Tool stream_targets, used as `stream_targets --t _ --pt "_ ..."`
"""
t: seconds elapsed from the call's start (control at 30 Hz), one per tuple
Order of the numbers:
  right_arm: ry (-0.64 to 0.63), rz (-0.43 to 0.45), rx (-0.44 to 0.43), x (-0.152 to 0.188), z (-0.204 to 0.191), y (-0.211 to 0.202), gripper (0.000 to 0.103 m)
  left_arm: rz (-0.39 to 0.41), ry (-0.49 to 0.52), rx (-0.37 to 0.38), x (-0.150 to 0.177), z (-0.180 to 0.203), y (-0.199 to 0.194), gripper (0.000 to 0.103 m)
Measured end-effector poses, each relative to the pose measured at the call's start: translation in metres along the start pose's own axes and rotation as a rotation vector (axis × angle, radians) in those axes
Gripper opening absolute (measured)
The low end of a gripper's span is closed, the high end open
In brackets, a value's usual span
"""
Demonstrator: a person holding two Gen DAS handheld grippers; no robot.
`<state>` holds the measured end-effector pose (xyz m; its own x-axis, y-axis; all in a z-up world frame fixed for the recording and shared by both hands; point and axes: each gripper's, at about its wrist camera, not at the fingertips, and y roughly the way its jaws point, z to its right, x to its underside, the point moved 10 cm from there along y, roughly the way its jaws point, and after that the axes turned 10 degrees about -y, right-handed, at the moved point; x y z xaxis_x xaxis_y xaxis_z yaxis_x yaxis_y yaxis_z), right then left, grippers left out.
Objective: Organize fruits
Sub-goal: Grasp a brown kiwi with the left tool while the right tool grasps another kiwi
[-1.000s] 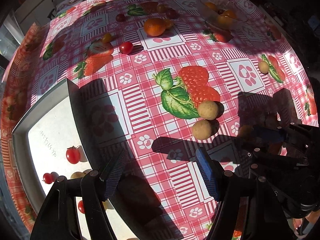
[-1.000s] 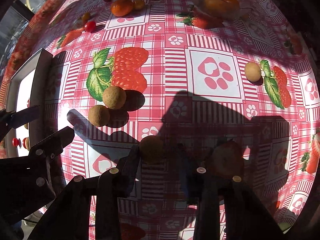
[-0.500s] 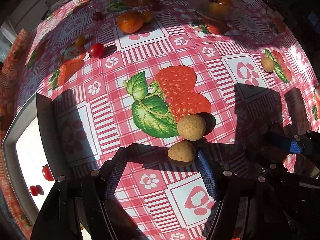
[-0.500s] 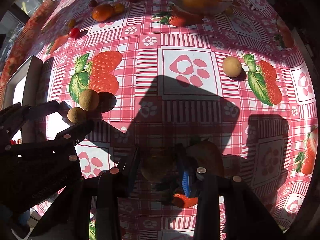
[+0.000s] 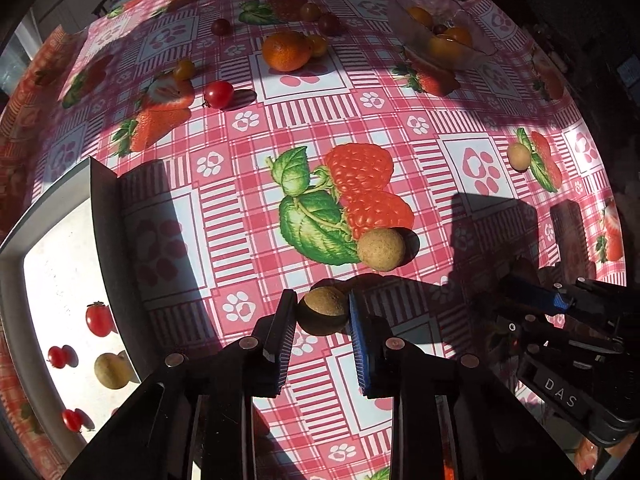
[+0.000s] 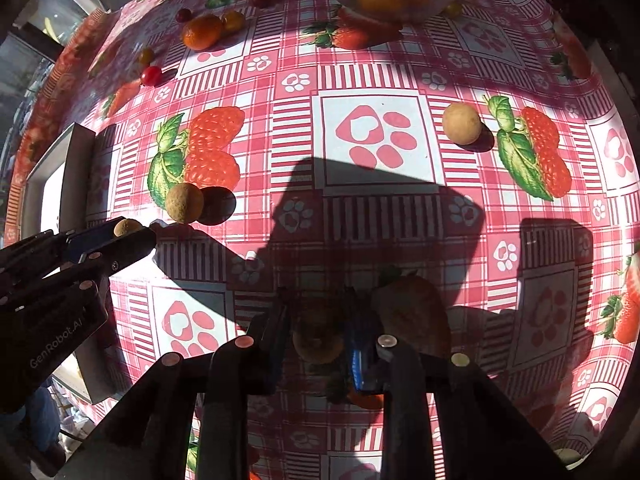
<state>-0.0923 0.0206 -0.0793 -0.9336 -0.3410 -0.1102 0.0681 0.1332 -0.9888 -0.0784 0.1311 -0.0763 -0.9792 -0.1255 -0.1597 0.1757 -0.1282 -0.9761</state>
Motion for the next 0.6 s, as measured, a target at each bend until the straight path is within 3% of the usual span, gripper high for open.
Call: stream_targets --t 0.47,0.6 --pt "-0.035 -0.001 -0.012 0.003 0.0 -0.003 0.028 -0.015 -0.011 -0.017 0.014 -0.018 0.004 0.028" --pt "0.024 0.004 -0.086 0.01 0.004 -0.007 0.028 0.0 -0.002 -0.019 0.013 -0.014 0.005 0.028"
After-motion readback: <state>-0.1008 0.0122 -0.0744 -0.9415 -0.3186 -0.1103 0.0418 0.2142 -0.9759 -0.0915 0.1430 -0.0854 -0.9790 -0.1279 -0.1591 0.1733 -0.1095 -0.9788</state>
